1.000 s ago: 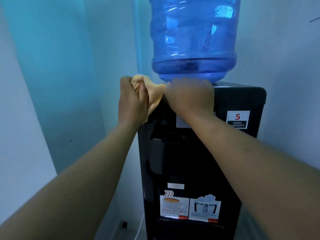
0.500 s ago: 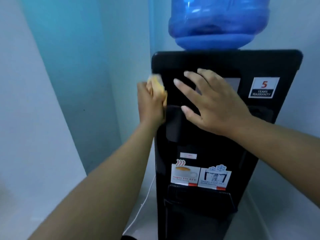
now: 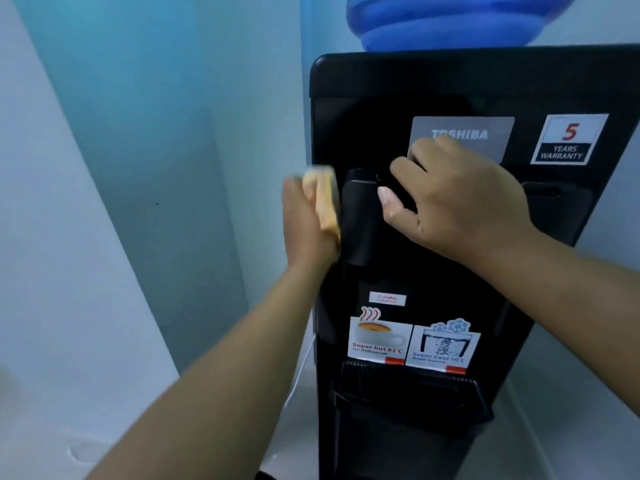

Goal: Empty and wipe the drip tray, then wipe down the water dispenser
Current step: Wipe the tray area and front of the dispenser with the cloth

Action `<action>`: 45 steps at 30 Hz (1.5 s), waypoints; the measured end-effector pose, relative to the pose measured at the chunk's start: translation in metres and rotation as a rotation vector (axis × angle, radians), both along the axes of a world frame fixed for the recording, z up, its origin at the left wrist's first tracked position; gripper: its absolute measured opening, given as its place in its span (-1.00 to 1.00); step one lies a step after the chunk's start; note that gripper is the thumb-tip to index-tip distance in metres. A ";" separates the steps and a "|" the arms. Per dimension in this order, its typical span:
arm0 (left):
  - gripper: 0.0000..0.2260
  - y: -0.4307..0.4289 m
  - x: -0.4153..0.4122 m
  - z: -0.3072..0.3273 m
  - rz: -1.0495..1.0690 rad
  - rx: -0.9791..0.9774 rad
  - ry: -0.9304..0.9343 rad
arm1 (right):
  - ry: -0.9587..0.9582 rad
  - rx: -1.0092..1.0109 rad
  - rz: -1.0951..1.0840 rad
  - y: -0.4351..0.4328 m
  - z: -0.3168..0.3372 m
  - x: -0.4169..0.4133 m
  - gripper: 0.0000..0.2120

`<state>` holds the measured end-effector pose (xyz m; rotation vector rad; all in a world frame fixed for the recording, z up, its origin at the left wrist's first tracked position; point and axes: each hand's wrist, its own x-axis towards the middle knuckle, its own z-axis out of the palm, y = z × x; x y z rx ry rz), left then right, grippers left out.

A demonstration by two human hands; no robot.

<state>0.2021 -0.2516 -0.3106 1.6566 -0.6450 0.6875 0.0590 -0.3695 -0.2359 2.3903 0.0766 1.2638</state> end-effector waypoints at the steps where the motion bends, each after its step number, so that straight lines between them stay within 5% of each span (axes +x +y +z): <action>1: -0.87 -0.003 0.006 0.028 0.041 -0.025 -0.027 | -0.008 0.006 0.002 0.000 0.001 -0.001 -0.58; 4: -0.92 -0.001 0.002 0.035 0.032 -0.061 0.022 | -0.021 0.065 0.033 0.002 0.000 -0.005 -0.63; 9: -0.60 0.020 -0.031 -0.078 -0.036 0.182 0.382 | 0.054 0.049 0.048 -0.012 0.006 -0.024 -0.62; 13: -0.90 0.017 -0.033 -0.051 0.064 0.019 0.178 | -0.106 0.081 -0.080 -0.028 -0.005 -0.040 -0.63; 16: -0.86 0.018 -0.019 0.020 0.230 -0.065 -0.023 | -0.138 0.126 -0.077 -0.030 -0.009 -0.040 -0.63; 19: -0.94 0.013 -0.013 0.049 0.236 0.048 -0.169 | -0.113 0.127 -0.003 -0.037 -0.001 -0.043 -0.65; 23: -0.71 0.013 -0.019 -0.030 0.076 0.261 0.128 | -0.124 0.097 -0.052 -0.052 -0.004 -0.051 -0.64; 26: -0.73 0.022 -0.037 -0.078 0.027 0.382 0.321 | -0.171 0.145 -0.057 -0.056 -0.018 -0.050 -0.64; 29: -0.68 0.017 -0.031 -0.038 0.074 0.189 0.141 | -0.209 0.164 -0.035 -0.057 -0.017 -0.047 -0.64; 35: -0.89 -0.001 -0.005 0.118 0.322 0.095 -0.308 | -0.250 0.142 -0.022 -0.059 -0.021 -0.046 -0.69; 42: -0.83 0.023 -0.031 0.033 0.185 0.339 0.012 | -0.253 0.137 -0.023 -0.058 -0.020 -0.046 -0.70; 45: -0.73 0.026 -0.042 0.062 0.144 0.090 -0.043 | -0.224 0.246 0.003 -0.055 -0.017 -0.050 -0.67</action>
